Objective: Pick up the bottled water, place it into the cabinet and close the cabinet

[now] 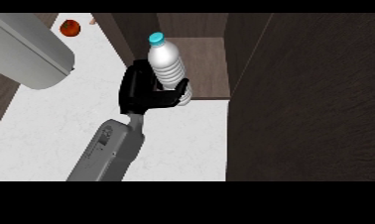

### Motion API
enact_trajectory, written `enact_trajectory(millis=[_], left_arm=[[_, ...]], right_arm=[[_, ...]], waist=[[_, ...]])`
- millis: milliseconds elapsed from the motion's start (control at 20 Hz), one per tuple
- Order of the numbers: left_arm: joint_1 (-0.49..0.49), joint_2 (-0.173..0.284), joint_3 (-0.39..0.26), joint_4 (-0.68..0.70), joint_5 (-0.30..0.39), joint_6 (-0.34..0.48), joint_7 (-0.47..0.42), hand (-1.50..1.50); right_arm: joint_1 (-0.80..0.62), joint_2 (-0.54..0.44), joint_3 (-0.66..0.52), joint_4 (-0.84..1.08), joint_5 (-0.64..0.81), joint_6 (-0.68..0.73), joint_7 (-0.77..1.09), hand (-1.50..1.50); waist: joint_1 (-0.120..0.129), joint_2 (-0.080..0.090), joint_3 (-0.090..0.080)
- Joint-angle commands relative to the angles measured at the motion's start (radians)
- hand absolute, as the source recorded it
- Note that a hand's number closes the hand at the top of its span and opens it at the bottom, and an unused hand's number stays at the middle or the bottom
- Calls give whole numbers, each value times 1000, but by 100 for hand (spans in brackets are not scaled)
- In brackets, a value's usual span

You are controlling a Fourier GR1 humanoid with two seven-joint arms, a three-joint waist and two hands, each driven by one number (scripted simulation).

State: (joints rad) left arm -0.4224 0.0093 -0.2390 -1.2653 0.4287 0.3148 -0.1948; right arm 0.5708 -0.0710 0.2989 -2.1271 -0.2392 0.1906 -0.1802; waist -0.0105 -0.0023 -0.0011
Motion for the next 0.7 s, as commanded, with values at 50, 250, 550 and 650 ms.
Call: enact_trajectory(millis=[50, 250, 550, 650], left_arm=[[-195, -9, -41, 127, -63, 94, 30, 150], [-306, -8, -21, 153, -87, 183, 76, 150], [-340, 14, -14, 243, -143, 235, 87, 150], [-344, 6, -18, 289, -173, 280, 58, 150]], right_arm=[[-51, 6, -27, 36, -26, -1, -2, -150], [-47, 23, 28, 46, 30, -11, -15, -150], [-26, -1, 2, 49, -7, 13, -26, -150], [-34, 9, 37, 18, 19, -10, 12, -150]], waist=[[-9, 5, 2], [-18, 6, 2], [-34, 11, 2], [-46, 15, 1]])
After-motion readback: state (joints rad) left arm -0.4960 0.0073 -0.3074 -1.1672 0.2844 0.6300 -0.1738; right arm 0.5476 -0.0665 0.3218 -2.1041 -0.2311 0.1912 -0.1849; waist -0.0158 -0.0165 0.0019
